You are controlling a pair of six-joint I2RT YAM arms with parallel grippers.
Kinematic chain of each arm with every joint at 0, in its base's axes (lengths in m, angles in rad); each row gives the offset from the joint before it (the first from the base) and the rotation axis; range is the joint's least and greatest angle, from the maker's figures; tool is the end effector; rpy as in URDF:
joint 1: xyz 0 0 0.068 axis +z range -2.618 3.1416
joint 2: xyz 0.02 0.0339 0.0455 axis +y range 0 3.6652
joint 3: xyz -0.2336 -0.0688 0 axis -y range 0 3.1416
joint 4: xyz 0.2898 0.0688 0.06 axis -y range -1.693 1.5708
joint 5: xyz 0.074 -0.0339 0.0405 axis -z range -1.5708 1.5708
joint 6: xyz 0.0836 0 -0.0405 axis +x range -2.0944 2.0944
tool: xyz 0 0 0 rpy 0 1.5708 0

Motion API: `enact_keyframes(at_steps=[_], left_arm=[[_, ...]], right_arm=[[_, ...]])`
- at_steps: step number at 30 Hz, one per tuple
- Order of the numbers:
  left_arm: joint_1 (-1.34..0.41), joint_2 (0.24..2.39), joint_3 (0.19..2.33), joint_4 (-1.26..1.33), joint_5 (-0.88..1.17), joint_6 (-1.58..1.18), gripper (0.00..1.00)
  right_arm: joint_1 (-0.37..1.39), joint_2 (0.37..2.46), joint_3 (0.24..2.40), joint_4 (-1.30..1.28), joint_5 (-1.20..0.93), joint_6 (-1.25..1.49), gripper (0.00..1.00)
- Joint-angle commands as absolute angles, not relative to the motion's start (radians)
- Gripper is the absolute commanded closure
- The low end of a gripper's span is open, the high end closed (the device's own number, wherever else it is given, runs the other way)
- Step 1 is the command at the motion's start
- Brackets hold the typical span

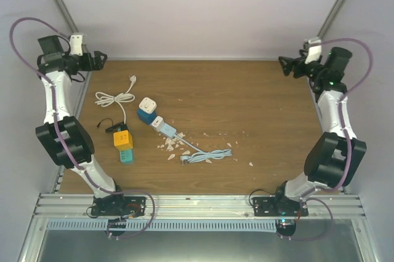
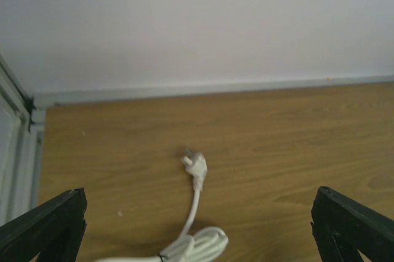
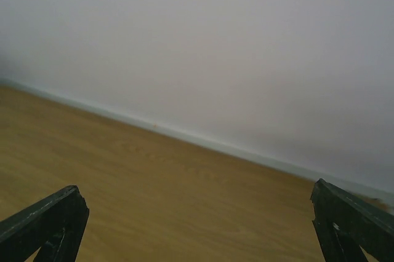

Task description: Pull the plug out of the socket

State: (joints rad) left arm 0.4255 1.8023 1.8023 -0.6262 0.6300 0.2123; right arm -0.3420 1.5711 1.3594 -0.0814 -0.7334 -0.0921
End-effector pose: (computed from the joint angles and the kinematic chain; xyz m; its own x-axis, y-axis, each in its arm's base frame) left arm 0.4558 0.1525 0.3179 -0.5005 -0.0399 -0.8648 0.2115 0.9630 -0.1668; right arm 0.4392 -0.0970 0.3055 -0.2384 0.0123 -0.9711 -0.3781 0.9198 0.1045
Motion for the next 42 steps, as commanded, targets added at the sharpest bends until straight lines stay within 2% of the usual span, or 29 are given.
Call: enact_keyframes(at_steps=[1,9,16,22,29,35,42], left_arm=[[0.381,1.726,1.717,-0.637,0.522,0.186,0.01],[0.375,1.600,1.532,-0.706,0.497,0.233,0.01],[0.436,1.472,1.403,-0.759,0.507,0.260,0.01],[0.480,1.380,1.322,-0.803,0.510,0.291,0.01],[0.506,1.294,1.234,-0.842,0.510,0.343,0.01],[0.514,1.276,1.210,-0.859,0.508,0.359,0.01],[0.520,1.280,1.215,-0.864,0.508,0.373,0.01]], right_arm=[[-0.223,1.560,1.311,-0.147,-0.640,-0.156,0.00],[0.068,1.576,1.230,-0.221,-0.589,-0.237,0.00],[0.374,1.616,1.181,-0.250,-0.547,-0.324,0.00],[0.615,1.696,1.172,-0.273,-0.515,-0.414,0.00],[0.792,1.837,1.194,-0.277,-0.446,-0.448,0.02],[0.872,1.946,1.210,-0.262,-0.366,-0.432,0.18],[0.887,1.995,1.215,-0.230,-0.239,-0.368,0.37]])
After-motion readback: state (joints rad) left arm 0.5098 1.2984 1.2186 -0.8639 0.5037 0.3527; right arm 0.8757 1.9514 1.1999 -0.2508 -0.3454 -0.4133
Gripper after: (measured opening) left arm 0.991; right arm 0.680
